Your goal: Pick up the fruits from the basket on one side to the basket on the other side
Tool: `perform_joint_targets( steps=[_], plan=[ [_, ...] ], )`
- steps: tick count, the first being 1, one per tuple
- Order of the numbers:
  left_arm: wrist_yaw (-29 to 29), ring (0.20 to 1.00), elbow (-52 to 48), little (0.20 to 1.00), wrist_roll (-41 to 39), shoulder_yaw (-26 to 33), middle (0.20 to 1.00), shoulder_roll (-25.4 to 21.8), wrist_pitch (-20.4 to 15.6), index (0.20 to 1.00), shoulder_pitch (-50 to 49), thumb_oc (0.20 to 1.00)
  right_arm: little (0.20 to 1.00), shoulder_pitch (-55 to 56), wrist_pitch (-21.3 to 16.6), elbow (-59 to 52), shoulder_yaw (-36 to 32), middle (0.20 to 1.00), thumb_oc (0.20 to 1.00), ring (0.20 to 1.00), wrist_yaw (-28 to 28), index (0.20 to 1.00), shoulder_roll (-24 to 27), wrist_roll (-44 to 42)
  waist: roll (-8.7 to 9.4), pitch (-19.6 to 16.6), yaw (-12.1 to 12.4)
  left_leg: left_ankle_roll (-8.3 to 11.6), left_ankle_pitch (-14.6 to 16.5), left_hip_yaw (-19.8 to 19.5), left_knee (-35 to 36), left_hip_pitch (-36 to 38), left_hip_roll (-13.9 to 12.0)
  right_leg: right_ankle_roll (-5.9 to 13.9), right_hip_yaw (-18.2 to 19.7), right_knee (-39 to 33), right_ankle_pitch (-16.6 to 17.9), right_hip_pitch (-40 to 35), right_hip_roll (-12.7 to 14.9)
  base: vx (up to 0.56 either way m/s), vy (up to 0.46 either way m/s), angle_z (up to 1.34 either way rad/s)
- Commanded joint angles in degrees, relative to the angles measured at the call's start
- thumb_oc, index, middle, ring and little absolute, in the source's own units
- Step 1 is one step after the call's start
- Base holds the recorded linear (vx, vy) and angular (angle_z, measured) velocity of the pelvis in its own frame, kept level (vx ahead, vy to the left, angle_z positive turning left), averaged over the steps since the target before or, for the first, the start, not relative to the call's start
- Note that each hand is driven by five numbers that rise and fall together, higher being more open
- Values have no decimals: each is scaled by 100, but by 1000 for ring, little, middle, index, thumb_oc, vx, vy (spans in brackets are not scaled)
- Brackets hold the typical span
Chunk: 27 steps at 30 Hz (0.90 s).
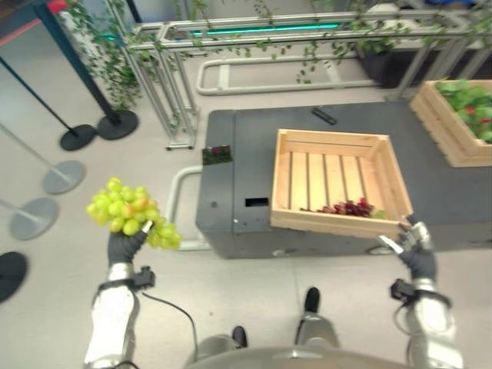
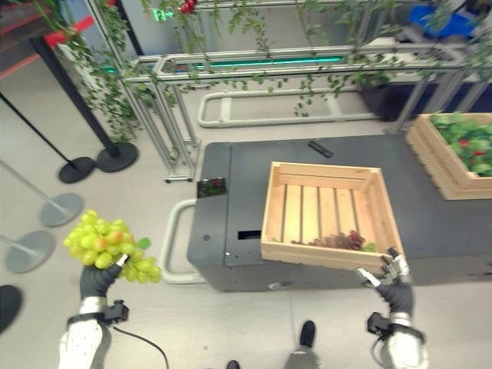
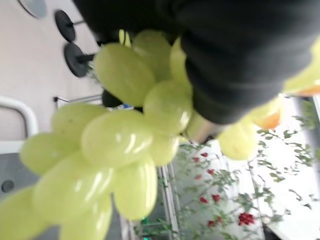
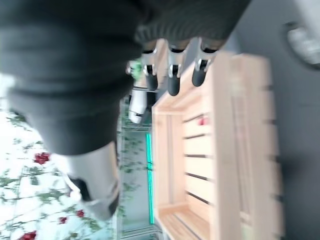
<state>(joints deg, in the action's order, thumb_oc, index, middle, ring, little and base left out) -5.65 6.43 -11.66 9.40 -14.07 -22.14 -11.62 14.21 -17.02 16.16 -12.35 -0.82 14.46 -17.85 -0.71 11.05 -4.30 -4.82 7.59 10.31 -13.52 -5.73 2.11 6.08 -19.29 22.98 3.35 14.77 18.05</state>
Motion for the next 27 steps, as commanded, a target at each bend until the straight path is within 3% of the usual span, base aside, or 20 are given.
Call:
perform_joint_targets(
  steps=[1, 4, 6, 9, 16, 23, 26, 27],
  plan=[
    [-188, 200, -737, 200, 213, 365, 200, -449, -466, 200, -78, 200, 1000, -105, -317, -316, -8, 1000, 1000, 1000, 50, 1000, 202, 99, 145, -560, 104, 164, 376, -529, 393, 564, 296, 440, 234, -554, -302, -886, -245, -141, -17, -57],
    [-191, 200, -666, 200, 110, 343, 200, -412, -462, 200, -97, 200, 1000, -90, -313, -280, 81, 1000, 1000, 1000, 107, 1000, 239, 60, 305, -803, 176, 248, 248, -544, 548, 505, 306, 378, 365, -1529, -489, -1335, -533, -76, -117, -36],
    [-185, 200, -672, 200, 92, 369, 200, -349, -454, 200, -206, 200, 1000, -164, -302, -266, 143, 1000, 1000, 1000, 104, 1000, 274, 38, 378, -852, 234, 282, 212, -408, 535, 429, 233, 405, 324, -1872, -403, -1369, -569, -105, -160, -49],
    [-123, 200, -677, 200, 53, 385, 200, -306, -425, 200, -277, 200, 1000, -125, -278, -329, 163, 1000, 1000, 1000, 214, 1000, 294, -48, 418, -922, 217, 369, 42, -363, 691, 419, 90, 354, 450, -2082, -402, -1438, -743, -74, -171, -37],
    [-103, 200, -553, 200, 96, 301, 200, -316, -359, 200, -185, 200, 1000, -114, -338, -355, 106, 1000, 1000, 1000, 231, 1000, 335, -177, 466, -924, 170, 572, -205, -545, 816, 406, -151, 179, 292, -2193, -523, -1591, -959, -42, -142, 11],
    [-76, 200, -540, 200, 114, 294, 200, -339, -349, 200, -275, 200, 1000, -33, -395, -417, 92, 1000, 1000, 1000, 275, 1000, 352, -284, 447, -794, 259, 731, -396, -917, 785, 278, -260, 33, -86, -2175, -661, -1729, -1081, -17, -77, 45],
    [-83, 200, -482, 200, 41, 271, 200, -355, -312, 200, -247, 200, 1000, -50, -460, -493, 59, 1000, 1000, 1000, 210, 1000, 375, -306, 451, -579, 414, 822, -518, -1112, 543, -76, -244, -11, -496, -2138, -697, -1733, -1031, -119, -25, 45],
    [-88, 200, -465, 200, 46, 249, 200, -374, -299, 200, -197, 200, 1000, -68, -490, -501, 3, 1000, 1000, 1000, 141, 1000, 389, -306, 464, -494, 424, 828, -516, -918, 341, -235, -321, -25, -685, -2090, -736, -1733, -970, -211, 61, 113]
  ],
)
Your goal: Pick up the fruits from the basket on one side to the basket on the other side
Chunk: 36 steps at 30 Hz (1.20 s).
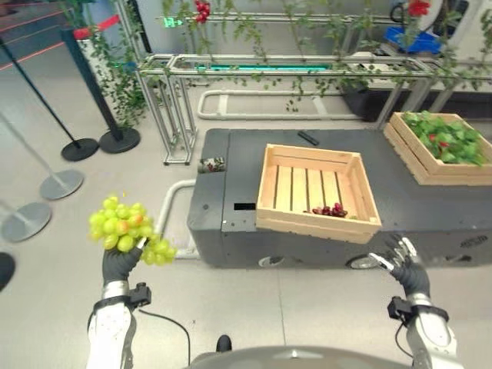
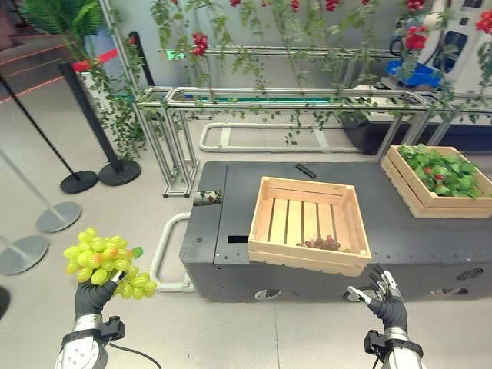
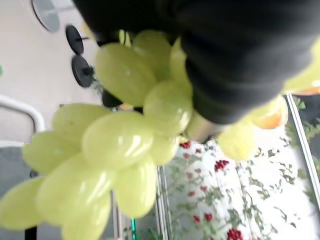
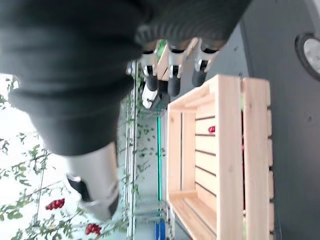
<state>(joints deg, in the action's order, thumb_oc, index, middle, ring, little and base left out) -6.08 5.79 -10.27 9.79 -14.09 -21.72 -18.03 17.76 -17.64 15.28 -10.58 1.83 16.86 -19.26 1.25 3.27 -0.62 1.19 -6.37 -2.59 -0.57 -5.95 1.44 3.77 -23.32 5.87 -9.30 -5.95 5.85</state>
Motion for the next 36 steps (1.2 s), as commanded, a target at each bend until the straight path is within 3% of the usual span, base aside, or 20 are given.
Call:
perform_joint_targets(
  steps=[1, 2, 3, 5, 9, 11, 13, 14, 15, 17, 18, 19, 20, 22, 23, 25, 26, 30, 32, 36],
  plan=[
    [-70, 200, -400, 200, -85, 169, 200, -378, -319, 200, 563, 200, 1000, -495, -471, -426, -241, 1000, 1000, 1000, -211, 1000, 164, -175, 251, 310, -53, 179, 876, 970, -1219, -376, -494, 192, -641, -288, 523, 395, 345, -112, 63, 148],
    [-95, 200, -383, 200, -126, 100, 200, -393, -327, 200, 632, 200, 1000, -557, -490, -404, -228, 1000, 1000, 1000, -324, 1000, 150, -165, 236, 263, -133, 218, 1002, 1407, -1250, -298, -724, 230, -766, -274, 440, 380, 365, -102, 130, 212],
    [-118, 200, -397, 200, -147, -25, 200, -466, -376, 200, 744, 200, 1000, -629, -530, -344, -171, 1000, 1000, 1000, -489, 1000, 116, -138, 169, 225, -180, 288, 979, 2170, -1220, -219, -1077, 226, -1227, -270, 437, 334, 434, -21, 86, 149],
    [-131, 200, -430, 200, -110, -100, 200, -524, -392, 200, 761, 200, 1000, -616, -528, -383, -147, 1000, 1000, 1000, -520, 1000, 71, -120, 119, 207, -217, 311, 972, 2301, -1079, -137, -1106, 243, -1446, -212, 455, 275, 482, -22, 154, 102],
    [-243, 200, -581, 200, -6, -105, 200, -703, -429, 200, 717, 200, 1000, -574, -455, -399, -75, 1000, 1000, 1000, -515, 1000, 70, -5, 131, 254, -85, 181, 1156, 1820, -1156, -236, -748, 404, -1573, 276, 673, 283, 902, 84, 269, 162],
    [-246, 200, -721, 200, -12, -48, 200, -796, -436, 200, 748, 200, 1000, -669, -454, -320, -31, 1000, 1000, 1000, -536, 1000, -8, -21, 164, 297, 15, -12, 1369, 1661, -1281, -252, -508, 560, -1582, 738, 913, 325, 1220, 153, 315, 78],
    [-281, 200, -813, 200, -16, -32, 200, -867, -457, 200, 773, 200, 1000, -780, -435, -317, 111, 1000, 1000, 1000, -541, 1000, -84, 36, 132, 305, 72, -209, 1566, 1503, -1281, -165, -257, 720, -1451, 1412, 1133, 449, 1614, 179, 345, 65],
    [-281, 200, -815, 200, -15, -29, 200, -869, -455, 200, 772, 200, 1000, -782, -436, -316, 113, 1000, 1000, 1000, -542, 1000, -86, 37, 144, 306, 70, -216, 1566, 1506, -1277, -162, -241, 729, -1444, 1438, 1123, 459, 1637, 258, 439, 50],
    [-352, 200, -873, 200, -20, -20, 200, -909, -484, 200, 798, 200, 1000, -882, -437, -363, 234, 1000, 1000, 1000, -540, 1000, -177, -6, 50, 328, 133, -372, 1670, 1296, -1205, 26, -57, 754, -1201, 2122, 1264, 598, 1832, 189, 394, 64],
    [-478, 200, -897, 200, 68, -57, 200, -953, -484, 200, 848, 200, 1000, -949, -474, -370, 328, 1000, 1000, 1000, -548, 1000, -248, -47, 35, 368, 154, -468, 1524, 1182, -1134, 63, 65, 639, -1008, 2379, 1315, 808, 1784, 148, 302, 93],
    [-568, 200, -839, 200, 106, -123, 200, -952, -488, 200, 936, 200, 1000, -966, -469, -441, 451, 1000, 1000, 1000, -492, 1000, -236, -24, -15, 371, 81, -428, 1410, 781, -819, 321, 175, 545, -287, 2459, 940, 1287, 1168, 166, 116, 106],
    [-580, 200, -843, 200, 95, -138, 200, -933, -502, 200, 958, 200, 1000, -964, -468, -465, 509, 1000, 1000, 1000, -413, 1000, -214, -53, -8, 385, 112, -392, 1352, 527, -719, 417, 249, 504, -107, 2243, 821, 1496, 968, 161, 111, 106],
    [-580, 200, -845, 200, 95, -138, 200, -932, -501, 200, 960, 200, 1000, -967, -469, -462, 506, 1000, 1000, 1000, -410, 1000, -212, -57, -17, 373, 101, -387, 1316, 514, -692, 404, 240, 487, -131, 2202, 851, 1495, 953, 162, -73, 92],
    [-542, 200, -873, 200, 130, -135, 200, -909, -513, 200, 965, 200, 1000, -979, -508, -494, 591, 1000, 1000, 1000, -332, 1000, -195, -110, 57, 429, 190, -255, 1319, -44, -619, 476, 297, 496, -207, 1004, 951, 1533, 1086, 150, -166, 115],
    [-542, 200, -873, 200, 130, -134, 200, -909, -512, 200, 964, 200, 1000, -979, -509, -494, 592, 1000, 1000, 1000, -332, 1000, -195, -110, 53, 432, 184, -254, 1318, -50, -618, 479, 294, 496, -216, 993, 955, 1522, 1082, 284, -194, 165],
    [-394, 200, -760, 200, 157, -256, 200, -947, -461, 200, 1065, 200, 1000, -1003, -506, -639, 698, 1000, 1000, 1000, -205, 1000, -99, -180, 114, 506, 6, -200, 1367, -972, -659, 619, 438, 705, 1351, -235, 1288, 1830, 622, 437, -192, 167],
    [-388, 200, -756, 200, 151, -256, 200, -947, -462, 200, 1072, 200, 1000, -1004, -503, -643, 693, 1000, 1000, 1000, -201, 1000, -97, -184, 117, 517, -21, -201, 1348, -999, -660, 618, 452, 710, 1323, -279, 1320, 1797, 637, 288, -101, 123],
    [-74, 200, -729, 200, 46, -579, 200, -894, -480, 200, 1169, 200, 1000, -957, -511, -662, 726, 1000, 1000, 1000, 67, 1000, -1, -340, 257, 565, -103, -184, 1425, -2007, -838, 645, 708, 696, 2295, -3, 1240, 1575, 230, 117, -126, 202],
    [-55, 200, -684, 200, 61, -689, 200, -892, -487, 200, 1208, 200, 1000, -924, -504, -647, 745, 1000, 1000, 1000, 113, 1000, 5, -393, 308, 512, -98, -101, 1448, -2284, -898, 604, 705, 521, 2396, -26, 922, 1384, 72, 103, -223, 170],
    [-94, 200, -604, 200, -173, -806, 200, -726, -520, 200, 1241, 200, 1000, -886, -547, -612, 816, 1000, 1000, 1000, 129, 1000, 19, -463, 331, 473, 47, 272, 1306, -2631, -874, 429, 474, 394, 1809, -139, 766, 1065, -70, 28, -325, 206]
  ],
)
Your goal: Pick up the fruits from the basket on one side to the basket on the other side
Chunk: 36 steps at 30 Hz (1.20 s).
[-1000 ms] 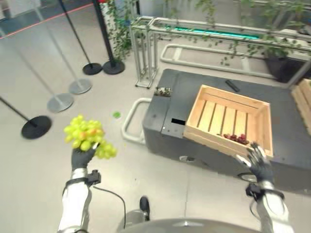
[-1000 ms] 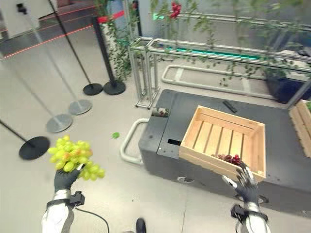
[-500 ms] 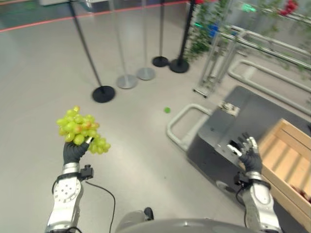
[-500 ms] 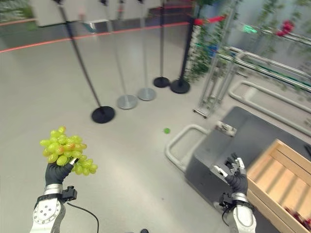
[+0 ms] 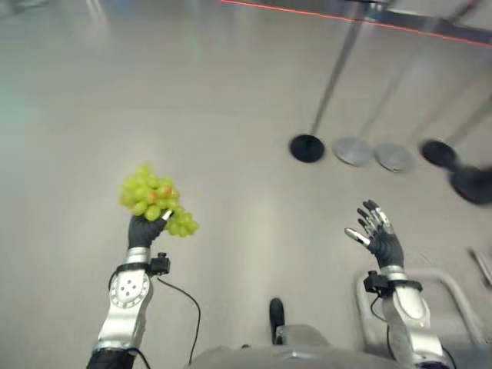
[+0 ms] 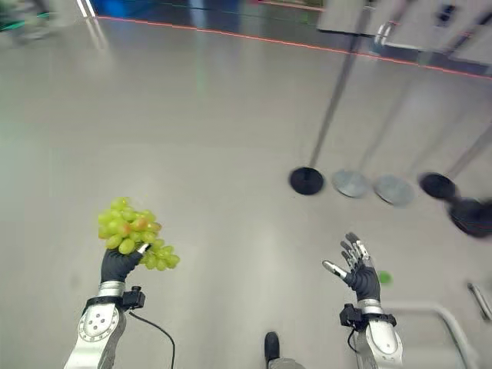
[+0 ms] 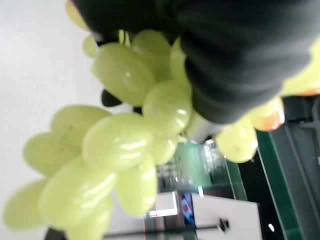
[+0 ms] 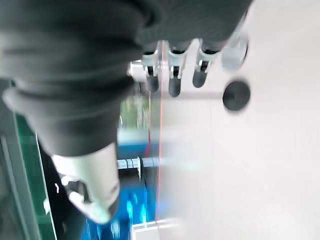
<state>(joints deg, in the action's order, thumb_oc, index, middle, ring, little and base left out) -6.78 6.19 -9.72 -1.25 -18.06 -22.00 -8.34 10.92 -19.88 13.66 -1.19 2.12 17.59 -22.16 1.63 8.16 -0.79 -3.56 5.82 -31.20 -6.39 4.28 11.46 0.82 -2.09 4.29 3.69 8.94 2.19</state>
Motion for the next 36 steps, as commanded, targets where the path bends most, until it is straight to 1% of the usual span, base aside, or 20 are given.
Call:
perform_joint_targets(
  steps=[1, 3, 4, 5, 6, 7, 8, 9, 11, 14, 17, 19, 23, 25, 27, 30, 33, 34, 35, 36],
  plan=[
    [24, 200, -640, 200, -302, 264, 200, -333, -492, 200, 278, 200, 1000, -191, -330, -447, -145, 1000, 1000, 1000, 86, 1000, -33, -221, 289, -7, 53, 824, -17, 182, -274, -686, -595, 673, -463, -71, -531, -480, 263, -60, -305, 134],
    [10, 200, -667, 200, -281, 260, 200, -342, -508, 200, 296, 200, 1000, -179, -347, -459, -156, 1000, 1000, 1000, 80, 1000, 5, -245, 273, 12, 69, 873, -131, 132, -229, -776, -670, 638, -593, -149, -543, -535, 217, -112, -218, 119],
    [-36, 200, -763, 200, -299, 227, 200, -322, -523, 200, 350, 200, 1000, -172, -390, -692, -218, 1000, 1000, 1000, 132, 1000, 80, -309, 159, 114, 176, 1024, -577, 266, 66, -1052, -923, 586, -1020, -296, -693, -669, 112, -221, -181, 118],
    [-58, 200, -757, 200, -347, 195, 200, -280, -509, 200, 427, 200, 1000, -224, -428, -806, -282, 1000, 1000, 1000, 87, 1000, 113, -330, 128, 171, 113, 1018, -721, 556, 133, -1280, -971, 581, -1145, -351, -711, -680, 151, -233, -171, 104],
    [-58, 200, -755, 200, -347, 193, 200, -276, -507, 200, 440, 200, 1000, -232, -425, -806, -290, 1000, 1000, 1000, 86, 1000, 115, -329, 127, 148, 80, 1016, -777, 523, 149, -1329, -946, 593, -1178, -362, -681, -644, 173, -179, -48, 163],
    [-107, 200, -663, 200, -332, 127, 200, -270, -475, 200, 599, 200, 1000, -376, -495, -905, -317, 1000, 1000, 1000, 4, 1000, 169, -330, 83, 153, -42, 1027, -828, 1797, 291, -1483, -1347, 608, -1578, -456, -675, -696, 244, -148, -55, 170],
    [-98, 200, -670, 200, -289, 85, 200, -280, -483, 200, 614, 200, 1000, -428, -493, -911, -280, 1000, 1000, 1000, -56, 1000, 215, -222, 65, 187, -3, 1084, -896, 2095, 267, -1566, -1450, 595, -1727, -532, -651, -733, 284, -147, -59, 220],
    [-100, 200, -672, 200, -287, 84, 200, -278, -481, 200, 621, 200, 1000, -437, -494, -908, -283, 1000, 1000, 1000, -60, 1000, 214, -218, 63, 174, -19, 1078, -933, 2079, 273, -1601, -1437, 599, -1744, -544, -622, -709, 292, -123, -26, 122],
    [-68, 200, -742, 200, -268, 132, 200, -296, -506, 200, 534, 200, 1000, -587, -498, -927, -178, 1000, 1000, 1000, -163, 1000, 310, 3, 111, 150, 89, 1086, -764, 2481, 26, -1505, -1621, 520, -2238, -533, -585, -755, 485, -135, -62, 100],
    [1, 200, -789, 200, -304, 222, 200, -257, -514, 200, 410, 200, 1000, -520, -472, -1005, -188, 1000, 1000, 1000, -123, 1000, 330, 80, 119, 24, 107, 1104, -545, 2728, -1, -1163, -1901, 454, -2620, -516, -670, -901, 572, -12, -2, 114],
    [16, 200, -766, 200, -294, 276, 200, -237, -490, 200, 346, 200, 1000, -494, -457, -1021, -256, 1000, 1000, 1000, -143, 1000, 312, 130, 71, -122, 51, 1154, -597, 3258, 143, -905, -2256, 428, -2997, -420, -726, -1031, 651, 65, 102, 114],
    [14, 200, -722, 200, -334, 278, 200, -246, -472, 200, 348, 200, 1000, -459, -446, -1015, -290, 1000, 1000, 1000, -188, 1000, 297, 172, 13, -194, 4, 1292, -620, 3663, 239, -765, -2561, 498, -3168, -386, -820, -1154, 691, 95, 188, 179],
    [24, 200, -709, 200, -254, 258, 200, -308, -423, 200, 274, 200, 1000, -351, -438, -942, -354, 1000, 1000, 1000, -311, 1000, 221, 189, -81, -214, -49, 1349, -795, 4308, 437, -767, -2778, 637, -3506, -311, -648, -1209, 921, 36, 269, 89],
    [33, 200, -739, 200, -254, 264, 200, -318, -413, 200, 256, 200, 1000, -331, -420, -900, -359, 1000, 1000, 1000, -332, 1000, 189, 206, -79, -216, -43, 1355, -829, 4382, 546, -736, -2746, 689, -3594, -336, -552, -1206, 1006, 47, 282, 89],
    [18, 200, -811, 200, -213, 336, 200, -382, -419, 200, 203, 200, 1000, -347, -330, -803, -372, 1000, 1000, 1000, -346, 1000, 120, 219, -55, -176, 77, 1234, -508, 4190, 205, -910, -2459, 925, -3695, -315, -265, -1273, 1396, 146, 451, 45],
    [41, 200, -884, 200, -132, 380, 200, -474, -416, 200, 179, 200, 1000, -395, -234, -665, -427, 1000, 1000, 1000, -401, 1000, 38, 425, 3, -154, 216, 940, -41, 3998, -158, -1032, -1937, 1060, -3776, 133, -30, -1373, 1975, 211, 476, 25],
    [41, 200, -930, 200, -21, 346, 200, -570, -434, 200, 114, 200, 1000, -460, -185, -503, -355, 1000, 1000, 1000, -445, 1000, -78, 542, -12, -96, 184, 520, 240, 3803, -187, -878, -1355, 1194, -3211, 1174, 415, -1167, 2569, 251, 511, 34],
    [62, 200, -964, 200, -19, 312, 200, -577, -432, 200, 115, 200, 1000, -467, -154, -485, -337, 1000, 1000, 1000, -449, 1000, -100, 611, -77, -84, 167, 419, 296, 3705, -182, -805, -1239, 1150, -3041, 1491, 438, -1101, 2617, 218, 523, 97],
    [79, 200, -978, 200, -29, 273, 200, -578, -435, 200, 119, 200, 1000, -440, -156, -499, -345, 1000, 1000, 1000, -441, 1000, -121, 601, -94, -47, 115, 288, 229, 3643, -191, -790, -1060, 987, -2750, 1786, 489, -930, 2633, 114, 334, 102],
    [79, 200, -979, 200, -29, 273, 200, -578, -435, 200, 119, 200, 1000, -440, -156, -499, -345, 1000, 1000, 1000, -441, 1000, -122, 601, -91, -48, 119, 287, 230, 3649, -192, -792, -1058, 987, -2742, 1794, 486, -921, 2637, 217, 387, 154]
  ],
)
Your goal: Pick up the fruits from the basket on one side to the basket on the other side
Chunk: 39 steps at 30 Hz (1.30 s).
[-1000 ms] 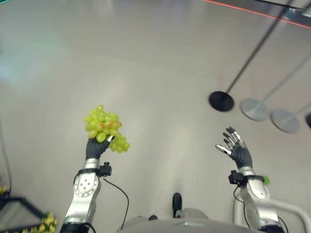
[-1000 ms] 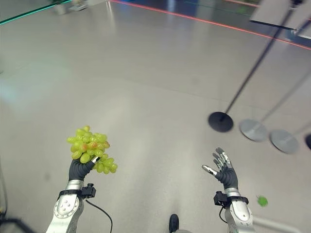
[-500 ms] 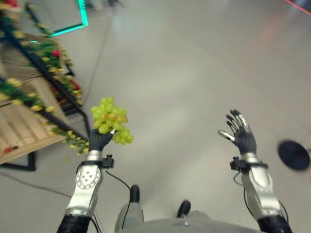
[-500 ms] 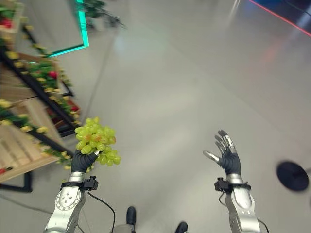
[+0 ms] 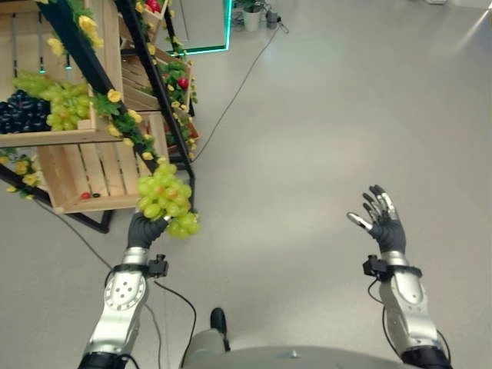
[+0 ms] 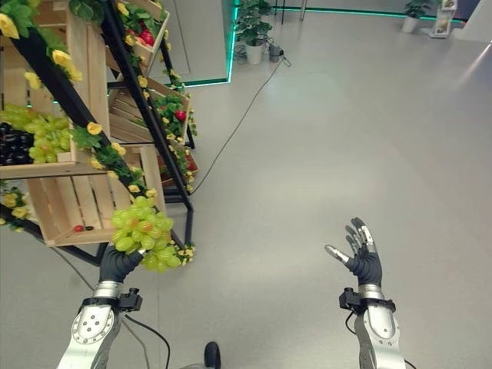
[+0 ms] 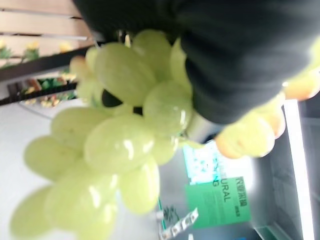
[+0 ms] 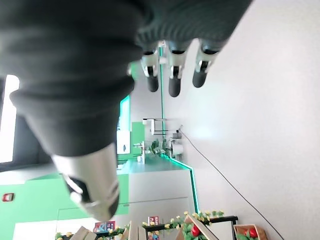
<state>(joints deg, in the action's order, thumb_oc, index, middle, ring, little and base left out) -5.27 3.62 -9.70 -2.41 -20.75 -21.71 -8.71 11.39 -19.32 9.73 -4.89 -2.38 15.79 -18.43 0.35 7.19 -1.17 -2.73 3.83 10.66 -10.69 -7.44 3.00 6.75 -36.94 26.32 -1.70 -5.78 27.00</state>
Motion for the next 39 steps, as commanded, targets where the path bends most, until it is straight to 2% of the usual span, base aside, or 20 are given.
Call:
perform_joint_targets(
  steps=[1, 2, 3, 5, 6, 8, 9, 12, 15, 18, 19, 20, 21, 24, 27, 31, 33, 36, 37, 39],
  plan=[
    [-51, 200, -632, 200, -35, 230, 200, -305, -423, 200, 219, 200, 1000, -406, -187, -52, 26, 1000, 1000, 1000, 76, 1000, 50, 158, -79, 64, -74, 138, 354, -913, 345, 569, -101, 192, 1792, -64, 537, 998, -678, 314, 277, 96],
    [-28, 200, -609, 200, -33, 184, 200, -292, -406, 200, 270, 200, 1000, -354, -176, 3, 27, 1000, 1000, 1000, 141, 1000, 65, 119, -87, 73, -127, 132, 334, -1111, 436, 682, -43, 111, 2046, -195, 221, 1190, -1060, 430, 304, 129],
    [-21, 200, -634, 200, -44, 217, 200, -261, -394, 200, 238, 200, 1000, -312, -186, 44, 8, 1000, 1000, 1000, 204, 1000, 50, 28, -90, 80, -130, 161, 282, -1280, 599, 800, -36, 42, 1879, -496, 108, 1434, -1229, 307, 70, 84],
    [-26, 200, -630, 200, -26, 279, 200, -278, -372, 200, 192, 200, 1000, -326, -189, 172, -58, 1000, 1000, 1000, 164, 1000, -17, -111, -7, 66, -73, 247, 295, -1516, 709, 890, -8, 136, 1504, -1389, 261, 1430, -1087, 296, -80, 95],
    [-22, 200, -611, 200, -56, 284, 200, -268, -357, 200, 168, 200, 1000, -354, -183, 253, -59, 1000, 1000, 1000, 121, 1000, -16, -110, 4, 69, -74, 274, 324, -1625, 751, 939, -30, 211, 1563, -1794, 331, 1531, -1143, 366, -116, 106],
    [-5, 200, -593, 200, -113, 300, 200, -260, -350, 200, 146, 200, 1000, -391, -182, 326, -57, 1000, 1000, 1000, 91, 1000, 11, -118, 31, 60, -121, 286, 302, -1763, 827, 1000, -24, 280, 1767, -2196, 493, 1615, -1290, 342, -86, 80],
    [58, 200, -509, 200, -171, 279, 200, -231, -306, 200, 214, 200, 1000, -308, -161, 319, -116, 1000, 1000, 1000, 55, 1000, 43, -8, 71, 97, -190, 314, 354, -2118, 919, 1186, -52, 421, 2352, -2566, 672, 1796, -1559, 352, -145, 64],
    [134, 200, -517, 200, -277, 246, 200, -194, -293, 200, 271, 200, 1000, -251, -168, 335, -183, 1000, 1000, 1000, 35, 1000, 28, -17, 173, 56, -178, 391, 364, -2366, 985, 1252, -27, 428, 2257, -2715, 729, 1620, -1592, 301, -200, 118],
    [176, 200, -453, 200, -295, 206, 200, -125, -276, 200, 337, 200, 1000, -228, -199, 528, -307, 1000, 1000, 1000, -45, 1000, 81, 92, 286, -90, -178, 578, 465, -2602, 877, 1303, -175, 314, 2302, -2524, 603, 1331, -1731, 292, -295, 179],
    [260, 200, -406, 200, -476, 218, 200, -52, -249, 200, 268, 200, 1000, -336, -212, 655, -308, 1000, 1000, 1000, -66, 1000, 186, -8, 278, -187, -124, 826, 368, -2327, 330, 1170, -394, 216, 2004, -2651, 497, 961, -1864, 171, -226, 63],
    [260, 200, -407, 200, -476, 218, 200, -52, -248, 200, 272, 200, 1000, -343, -215, 661, -310, 1000, 1000, 1000, -63, 1000, 187, -12, 300, -199, -147, 820, 333, -2348, 324, 1131, -358, 221, 1989, -2665, 526, 979, -1829, 103, -155, 14],
    [276, 200, -423, 200, -511, 214, 200, -47, -243, 200, 280, 200, 1000, -364, -216, 662, -312, 1000, 1000, 1000, -54, 1000, 239, -41, 282, -198, -110, 923, 271, -2121, 86, 1024, -460, 169, 1912, -2760, 432, 814, -1902, 63, -179, 26],
    [282, 200, -466, 200, -566, 182, 200, -26, -243, 200, 303, 200, 1000, -434, -231, 657, -296, 1000, 1000, 1000, -102, 1000, 297, -73, 328, -165, -103, 1034, 106, -1552, -397, 665, -602, 104, 1653, -2946, 353, 536, -1916, 64, -179, 40],
    [280, 200, -484, 200, -578, 101, 200, -57, -229, 200, 385, 200, 1000, -505, -235, 711, -253, 1000, 1000, 1000, -122, 1000, 312, -139, 419, -101, -62, 1071, -113, -1239, -922, 261, -612, -42, 1549, -3061, 241, 320, -1952, 18, -172, 55],
    [242, 200, -530, 200, -534, 66, 200, -76, -188, 200, 381, 200, 1000, -528, -229, 758, -231, 1000, 1000, 1000, -158, 1000, 313, -106, 430, -99, -29, 1030, -28, -1130, -292, 204, -851, -56, 1462, -3068, 82, 217, -2016, 77, -16, 26],
    [111, 200, -523, 200, -378, 23, 200, -165, -188, 200, 378, 200, 1000, -630, -272, 901, -126, 1000, 1000, 1000, -205, 1000, 327, -132, 371, -129, 40, 1172, -758, -1300, 1042, -123, -1435, 91, 1580, -3120, -33, 185, -2074, 130, 97, 15],
    [79, 200, -519, 200, -354, 48, 200, -206, -190, 200, 349, 200, 1000, -681, -279, 897, -54, 1000, 1000, 1000, -203, 1000, 372, -151, 321, -74, 107, 1294, -954, -1359, 1339, -300, -1580, 161, 1689, -3132, -109, 170, -2080, 141, 177, -8],
    [104, 200, -551, 200, -383, 118, 200, -202, -213, 200, 304, 200, 1000, -742, -273, 878, -37, 1000, 1000, 1000, -190, 1000, 390, -98, 187, -92, 126, 1379, -1064, -1211, 1425, -146, -1621, 247, 1792, -3132, -89, 166, -2013, 147, 320, -32],
    [127, 200, -558, 200, -370, 115, 200, -199, -221, 200, 317, 200, 1000, -728, -245, 872, -60, 1000, 1000, 1000, -212, 1000, 366, 9, 167, -116, 125, 1338, -939, -1130, 1362, -80, -1531, 377, 1796, -3132, -11, 163, -1815, 153, 358, -72],
    [134, 200, -559, 200, -305, 121, 200, -230, -226, 200, 315, 200, 1000, -716, -203, 875, -76, 1000, 1000, 1000, -226, 1000, 329, 75, 205, -116, 123, 1267, -812, -1106, 1194, -99, -1431, 457, 1831, -3132, 38, 131, -1648, 121, 253, -63]
  ],
)
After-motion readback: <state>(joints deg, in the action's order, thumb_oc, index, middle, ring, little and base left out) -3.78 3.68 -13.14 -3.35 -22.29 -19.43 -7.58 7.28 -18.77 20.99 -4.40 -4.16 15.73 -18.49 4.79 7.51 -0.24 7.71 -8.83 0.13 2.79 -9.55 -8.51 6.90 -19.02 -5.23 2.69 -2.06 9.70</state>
